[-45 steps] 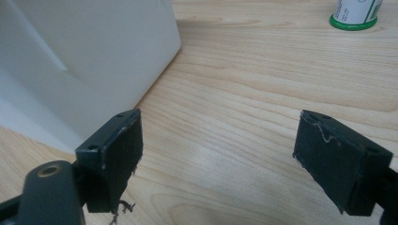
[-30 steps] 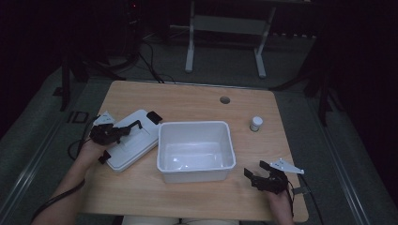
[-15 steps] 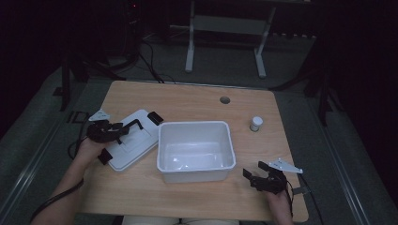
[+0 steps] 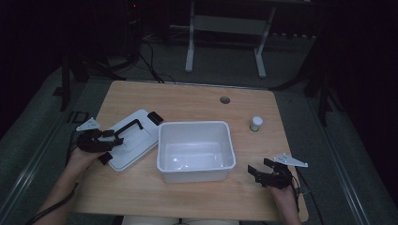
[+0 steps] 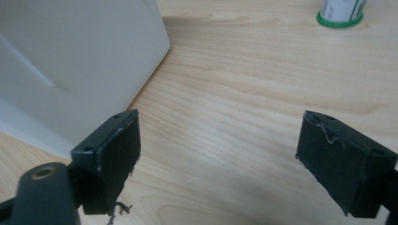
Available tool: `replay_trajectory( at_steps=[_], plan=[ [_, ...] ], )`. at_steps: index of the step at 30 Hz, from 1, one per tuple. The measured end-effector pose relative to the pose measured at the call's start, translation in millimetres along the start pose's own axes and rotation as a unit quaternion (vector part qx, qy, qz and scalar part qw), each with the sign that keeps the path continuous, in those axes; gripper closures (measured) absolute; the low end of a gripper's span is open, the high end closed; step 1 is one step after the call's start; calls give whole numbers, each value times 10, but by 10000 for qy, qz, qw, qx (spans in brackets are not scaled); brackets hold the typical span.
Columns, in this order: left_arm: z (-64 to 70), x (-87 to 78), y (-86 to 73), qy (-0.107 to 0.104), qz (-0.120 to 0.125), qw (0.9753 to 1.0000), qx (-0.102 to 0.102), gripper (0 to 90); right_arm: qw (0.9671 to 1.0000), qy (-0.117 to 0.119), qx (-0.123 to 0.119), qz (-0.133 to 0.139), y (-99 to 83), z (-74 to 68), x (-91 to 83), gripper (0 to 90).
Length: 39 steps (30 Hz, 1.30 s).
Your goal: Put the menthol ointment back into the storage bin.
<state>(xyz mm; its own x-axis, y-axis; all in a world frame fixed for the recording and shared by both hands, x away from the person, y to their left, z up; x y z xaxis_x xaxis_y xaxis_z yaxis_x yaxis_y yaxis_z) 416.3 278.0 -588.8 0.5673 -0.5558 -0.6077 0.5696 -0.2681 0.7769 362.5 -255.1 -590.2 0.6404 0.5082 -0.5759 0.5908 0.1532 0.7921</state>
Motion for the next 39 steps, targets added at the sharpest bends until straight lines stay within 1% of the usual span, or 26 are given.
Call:
replay_trajectory(
  at_steps=[1, 2, 3, 4, 5, 7, 9, 11, 12, 13, 14, 16, 19, 20, 23, 24, 25, 27, 29, 31, 32, 34, 35, 37, 38, 39],
  plan=[
    [14, -1, -24, -40, -30, 10000, 11, 312, 10000, 23, 14, -3, 46, 44, 24, 134],
    [17, 3, -46, -12, -60, 10000, 12, 312, 10000, 23, 14, -3, 46, 44, 24, 134],
    [24, 4, -64, -11, -69, 10000, -2, 280, 10000, -46, -15, -26, 90, 97, 54, 135],
    [41, 3, -78, -67, -77, 9999, -33, 280, 10000, -28, -36, -40, 112, 113, 69, 134],
    [46, 0, -90, -44, -84, 10000, -19, 280, 10000, -32, -54, -59, 133, 134, 88, 135],
    [69, -3, -110, -85, -81, 9999, -30, 280, 9999, -89, -104, -53, 180, 175, 118, 135],
    [82, -4, -134, -78, -102, 9999, 3, 280, 9999, -90, -94, -70, 199, 194, 136, 135],
    [88, 3, -168, -32, -147, 9999, 32, 280, 9998, -164, -116, -61, 245, 242, 166, 135],
    [99, 2, -178, -62, -126, 9999, 28, 279, 9997, -196, -110, -52, 269, 272, 182, 135],
    [99, -7, -183, -39, -117, 9999, 16, 278, 9996, -268, -99, -36, 315, 327, 210, 137],
    [105, -12, -190, -52, -102, 9999, 11, 278, 9996, -268, -99, -36, 315, 327, 210, 137],
    [99, -23, -201, 69, -85, 9999, 97, 279, 9995, -313, -62, 2, 360, 378, 237, 137],
    [91, -44, -209, 129, -64, 9998, 131, 278, 9990, -439, -50, 17, 428, 485, 294, 141],
    [87, -52, -212, 105, -60, 9999, 113, 278, 9990, -439, -50, 17, 428, 485, 294, 141],
    [75, -83, -207, 76, 37, 10000, 38, 278, 9987, -505, -35, -63, 497, 595, 360, 148],
    [70, -93, -208, 101, 61, 9999, 22, 278, 9987, -505, -35, -63, 497, 595, 360, 148],
    [74, -100, -214, 83, 61, 9999, 17, 278, 9987, -504, -33, -59, 523, 616, 379, 148],
    [75, -111, -225, 144, 66, 9999, 30, 278, 9986, -521, -67, -99, 572, 658, 416, 148],
    [88, -114, -234, 137, 69, 9999, 5, 273, 9982, -571, -101, -130, 663, 718, 476, 148],
    [106, -113, -244, 81, 39, 10000, -21, 271, 9980, -600, -124, -133, 697, 740, 496, 150],
    [105, -114, -245, 109, 38, 9999, -31, 270, 9980, -609, -126, -127, 731, 755, 517, 162],
    [113, -118, -244, 87, 34, 9999, -47, 264, 9973, -701, -170, -132, 794, 797, 557, 167],
    [112, -120, -240, 119, 45, 9999, -54, 252, 9968, -754, -202, -182, 842, 834, 608, 167],
    [122, -128, -238, 74, 72, 9999, -77, 251, 9964, -792, -217, -204, 866, 855, 629, 167],
    [112, -127, -239, 151, 69, 9998, -61, 240, 9964, -789, -208, -220, 890, 870, 652, 167],
    [107, -123, -242, 192, 64, 9998, -64, 191, 9964, -791, -196, -228, 917, 886, 672, 168]
  ],
)
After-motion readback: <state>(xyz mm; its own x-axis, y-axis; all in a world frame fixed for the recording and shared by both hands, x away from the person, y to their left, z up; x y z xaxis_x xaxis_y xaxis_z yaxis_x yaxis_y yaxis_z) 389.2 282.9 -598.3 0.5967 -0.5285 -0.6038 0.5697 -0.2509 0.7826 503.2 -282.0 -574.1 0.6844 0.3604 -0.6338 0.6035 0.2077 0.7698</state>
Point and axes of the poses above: each handheld gripper's, and its own axes: x roughly forward along the jaws, y roughly out of its top, z roughly to its right, the point moved 10 cm from there along x, roughly forward along the jaws, and after that the axes turned 2 degrees about -z, right-handed, at the moved point
